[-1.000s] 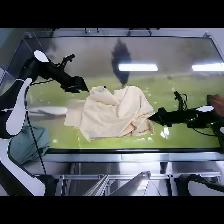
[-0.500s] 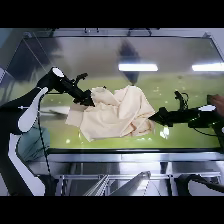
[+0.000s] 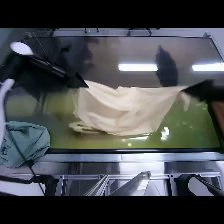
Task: Fold the shirts.
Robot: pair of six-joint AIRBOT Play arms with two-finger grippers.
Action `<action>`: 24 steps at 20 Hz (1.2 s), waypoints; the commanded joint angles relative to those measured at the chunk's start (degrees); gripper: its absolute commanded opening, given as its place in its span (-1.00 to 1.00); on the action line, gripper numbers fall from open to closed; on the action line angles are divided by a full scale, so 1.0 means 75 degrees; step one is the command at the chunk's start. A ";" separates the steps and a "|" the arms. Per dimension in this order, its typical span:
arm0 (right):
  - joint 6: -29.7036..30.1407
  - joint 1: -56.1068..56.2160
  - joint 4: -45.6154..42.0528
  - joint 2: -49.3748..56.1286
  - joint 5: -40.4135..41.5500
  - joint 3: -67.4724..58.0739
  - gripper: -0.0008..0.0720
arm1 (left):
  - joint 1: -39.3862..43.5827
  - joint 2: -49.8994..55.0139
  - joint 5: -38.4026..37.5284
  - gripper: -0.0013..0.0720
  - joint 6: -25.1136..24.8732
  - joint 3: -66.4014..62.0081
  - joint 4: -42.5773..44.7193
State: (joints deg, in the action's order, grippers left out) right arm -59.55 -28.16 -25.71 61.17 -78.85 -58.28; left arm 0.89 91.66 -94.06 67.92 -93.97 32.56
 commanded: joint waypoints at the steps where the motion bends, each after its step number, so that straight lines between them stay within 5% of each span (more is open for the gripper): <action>1: 0.0513 -0.0562 0.2448 -0.1250 0.0012 -0.1521 -0.92 | -0.0463 -0.2396 0.0667 -0.96 -0.0143 0.0006 -0.1078; 4: 0.1139 -0.0557 0.3587 -0.2538 0.1032 -0.2247 -0.92 | -0.0519 -0.4596 0.2078 -0.96 -0.1005 0.0023 -0.0711; 7: 0.1676 -0.0554 0.3448 -0.3375 0.1818 -0.2378 -0.92 | -0.0344 -0.6376 0.3835 -0.89 -0.1055 0.0711 0.0664; 10: 0.1673 -0.0411 0.2728 -0.3203 0.1856 -0.2369 -0.92 | -0.0093 -0.7172 0.4447 -0.89 -0.1049 0.2052 0.1746; 18: 0.1107 0.2626 -0.0411 0.0909 0.2168 -0.2098 -0.92 | 0.0178 -0.4436 0.5654 -0.87 -0.1311 0.4278 0.2197; 19: 0.0863 0.2736 -0.0565 0.1612 0.2346 -0.2101 -0.71 | 0.0178 -0.3955 0.5659 -0.47 -0.1314 0.4336 0.2244; 20: 0.0560 0.2713 -0.0475 0.2197 0.2410 -0.2101 -0.03 | 0.0175 -0.3512 0.5651 0.19 -0.1314 0.4334 0.2343; 21: 0.0280 0.2582 -0.0326 0.2699 0.2372 -0.2110 0.43 | 0.0099 -0.3089 0.5642 0.99 -0.1311 0.4334 0.2308; 24: 0.0108 0.1859 -0.0137 0.3509 0.1378 -0.2107 0.45 | -0.0420 -0.2180 0.4943 0.97 -0.1288 0.4045 0.2358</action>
State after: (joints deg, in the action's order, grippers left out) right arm -56.10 -11.75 -26.26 80.18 -63.26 -74.11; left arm 0.36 68.36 -53.39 58.37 -62.76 49.56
